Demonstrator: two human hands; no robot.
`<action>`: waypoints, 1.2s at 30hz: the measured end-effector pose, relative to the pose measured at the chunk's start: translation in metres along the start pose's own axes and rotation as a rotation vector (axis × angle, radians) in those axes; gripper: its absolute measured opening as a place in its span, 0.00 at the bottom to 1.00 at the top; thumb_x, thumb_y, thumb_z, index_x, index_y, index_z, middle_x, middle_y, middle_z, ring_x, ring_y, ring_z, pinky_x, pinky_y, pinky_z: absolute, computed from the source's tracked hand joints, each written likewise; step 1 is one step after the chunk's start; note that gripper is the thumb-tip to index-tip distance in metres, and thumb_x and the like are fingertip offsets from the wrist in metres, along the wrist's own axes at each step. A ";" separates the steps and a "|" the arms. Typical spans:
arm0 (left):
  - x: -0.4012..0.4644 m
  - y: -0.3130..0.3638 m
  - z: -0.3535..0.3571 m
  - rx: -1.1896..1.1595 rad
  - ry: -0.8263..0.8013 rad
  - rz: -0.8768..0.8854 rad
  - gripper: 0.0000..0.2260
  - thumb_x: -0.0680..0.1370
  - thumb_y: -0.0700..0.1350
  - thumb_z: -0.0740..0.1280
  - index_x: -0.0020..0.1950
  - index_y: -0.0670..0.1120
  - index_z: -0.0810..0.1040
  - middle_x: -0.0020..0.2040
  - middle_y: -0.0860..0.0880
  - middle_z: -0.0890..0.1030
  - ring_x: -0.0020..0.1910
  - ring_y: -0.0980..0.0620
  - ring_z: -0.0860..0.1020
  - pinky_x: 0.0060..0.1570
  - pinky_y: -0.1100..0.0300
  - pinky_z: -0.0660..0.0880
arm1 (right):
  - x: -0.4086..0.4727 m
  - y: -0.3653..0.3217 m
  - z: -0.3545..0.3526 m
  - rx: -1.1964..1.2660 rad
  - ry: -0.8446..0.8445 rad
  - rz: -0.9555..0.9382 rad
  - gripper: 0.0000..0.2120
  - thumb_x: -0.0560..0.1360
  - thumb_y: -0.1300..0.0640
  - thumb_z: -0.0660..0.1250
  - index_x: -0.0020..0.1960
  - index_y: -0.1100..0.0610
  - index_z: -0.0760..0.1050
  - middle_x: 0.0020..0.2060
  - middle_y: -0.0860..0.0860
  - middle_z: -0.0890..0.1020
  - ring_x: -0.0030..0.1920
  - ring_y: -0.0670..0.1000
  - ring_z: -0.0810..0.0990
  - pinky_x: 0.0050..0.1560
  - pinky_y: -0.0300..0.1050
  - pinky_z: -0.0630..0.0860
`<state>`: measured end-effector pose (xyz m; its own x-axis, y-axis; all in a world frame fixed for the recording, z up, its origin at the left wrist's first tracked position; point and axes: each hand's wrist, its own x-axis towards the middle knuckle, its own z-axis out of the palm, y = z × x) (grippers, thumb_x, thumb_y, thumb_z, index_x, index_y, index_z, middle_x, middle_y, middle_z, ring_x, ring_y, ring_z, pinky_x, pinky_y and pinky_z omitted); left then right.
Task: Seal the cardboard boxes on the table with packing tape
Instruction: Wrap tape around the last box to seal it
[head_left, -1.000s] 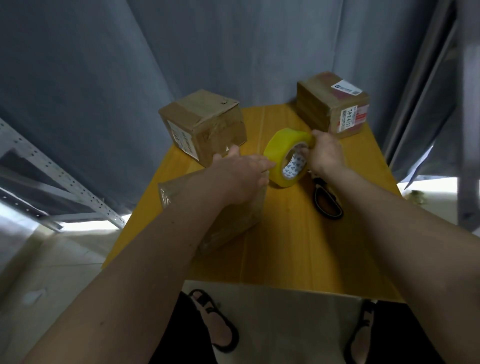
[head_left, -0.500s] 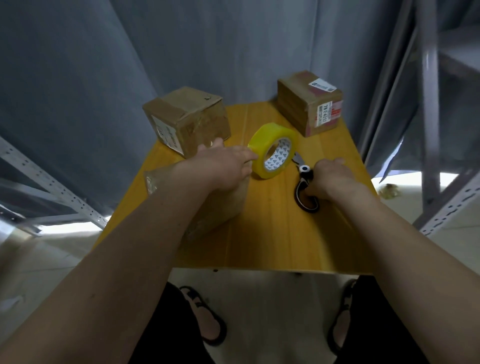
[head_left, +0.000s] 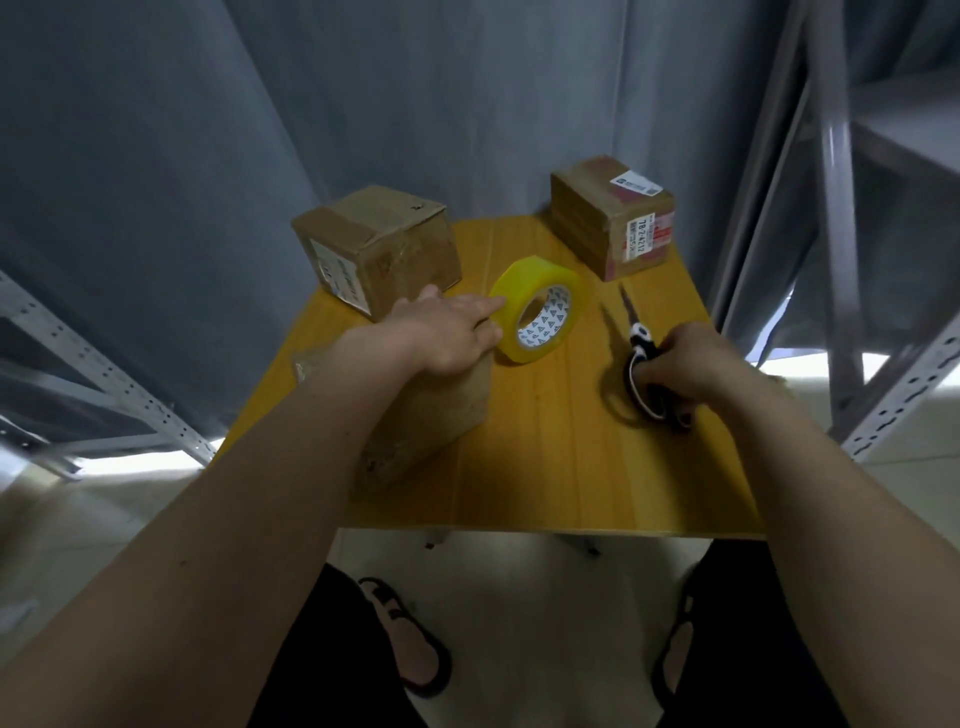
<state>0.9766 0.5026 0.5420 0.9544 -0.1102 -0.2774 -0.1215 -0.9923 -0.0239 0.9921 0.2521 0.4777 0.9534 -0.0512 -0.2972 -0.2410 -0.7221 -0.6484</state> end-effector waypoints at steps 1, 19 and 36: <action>0.000 -0.003 0.000 -0.039 0.004 -0.005 0.23 0.83 0.60 0.47 0.78 0.63 0.49 0.79 0.54 0.55 0.77 0.43 0.52 0.72 0.40 0.51 | -0.003 0.003 -0.003 0.340 -0.077 -0.002 0.09 0.72 0.60 0.72 0.48 0.59 0.73 0.38 0.57 0.79 0.38 0.55 0.80 0.37 0.49 0.79; 0.008 -0.010 -0.013 -0.384 -0.077 0.042 0.30 0.82 0.43 0.55 0.78 0.62 0.45 0.76 0.58 0.63 0.78 0.48 0.52 0.76 0.47 0.48 | -0.024 -0.011 0.015 0.625 -1.031 -0.144 0.40 0.60 0.35 0.76 0.59 0.62 0.71 0.36 0.58 0.73 0.36 0.54 0.76 0.44 0.62 0.81; 0.003 -0.015 -0.010 -0.396 -0.050 0.088 0.29 0.82 0.43 0.54 0.78 0.62 0.45 0.77 0.56 0.61 0.78 0.50 0.53 0.77 0.48 0.47 | -0.016 0.001 0.005 0.674 -1.096 -0.180 0.40 0.60 0.37 0.78 0.60 0.64 0.72 0.37 0.59 0.74 0.37 0.54 0.76 0.47 0.62 0.81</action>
<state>0.9843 0.5169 0.5514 0.9294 -0.2023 -0.3086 -0.0782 -0.9254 0.3709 0.9754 0.2560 0.4781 0.4148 0.8281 -0.3771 -0.4744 -0.1569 -0.8662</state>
